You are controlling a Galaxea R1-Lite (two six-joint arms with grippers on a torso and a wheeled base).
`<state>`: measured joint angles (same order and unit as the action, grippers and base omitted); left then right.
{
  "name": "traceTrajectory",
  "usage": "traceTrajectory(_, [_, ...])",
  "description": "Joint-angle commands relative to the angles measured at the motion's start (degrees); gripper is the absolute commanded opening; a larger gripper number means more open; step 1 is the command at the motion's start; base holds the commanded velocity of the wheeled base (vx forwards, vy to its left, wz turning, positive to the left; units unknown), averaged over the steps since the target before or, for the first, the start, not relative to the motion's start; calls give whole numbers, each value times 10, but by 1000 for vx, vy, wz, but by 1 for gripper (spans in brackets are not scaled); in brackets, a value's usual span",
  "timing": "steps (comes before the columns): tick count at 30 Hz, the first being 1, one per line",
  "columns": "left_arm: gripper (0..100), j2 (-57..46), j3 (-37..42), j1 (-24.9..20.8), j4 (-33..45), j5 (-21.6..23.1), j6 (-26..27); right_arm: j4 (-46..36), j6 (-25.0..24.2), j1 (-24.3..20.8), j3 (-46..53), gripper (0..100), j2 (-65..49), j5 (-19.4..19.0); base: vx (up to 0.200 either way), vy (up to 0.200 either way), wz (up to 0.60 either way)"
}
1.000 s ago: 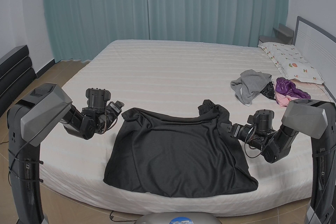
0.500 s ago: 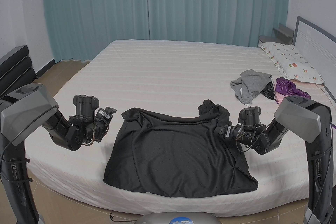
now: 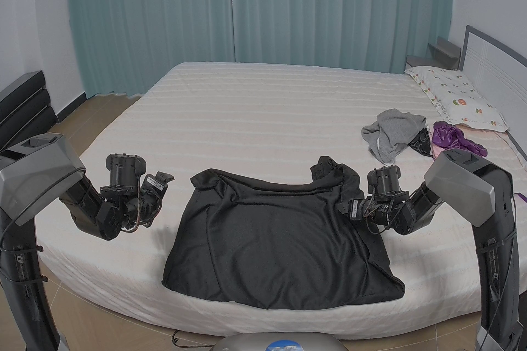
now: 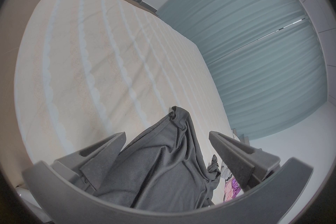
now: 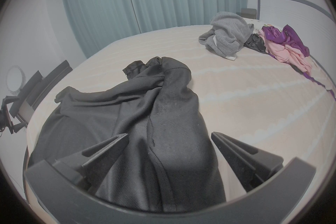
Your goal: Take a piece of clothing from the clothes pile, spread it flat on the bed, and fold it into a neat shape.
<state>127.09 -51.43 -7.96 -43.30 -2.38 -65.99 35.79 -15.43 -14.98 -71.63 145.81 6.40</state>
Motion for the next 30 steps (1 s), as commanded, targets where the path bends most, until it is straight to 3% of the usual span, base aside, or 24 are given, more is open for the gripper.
traceTrajectory(1, [100, 7, -1, 3, 0, 0, 0, -43, 14, 7, -18, 100, -1, 22, 0, 0, 0])
traceTrajectory(7, [100, 11, -1, 2, 0, 0, 0, -53, 67, 27, -26, 100, 17, 41, 0, 0, 0])
traceTrajectory(15, [100, 12, 0, 1, 0, 0, 0, -30, 91, 59, -21, 100, 11, 44, 0, 0, 0])
traceTrajectory(24, [100, 12, 0, 5, 0, 0, 0, 56, 109, 153, 33, 100, -26, 35, 0, 0, 0])
traceTrajectory(30, [100, 13, 0, 5, 0, 0, 0, 75, 98, 155, 47, 100, -50, 16, 0, 0, 0])
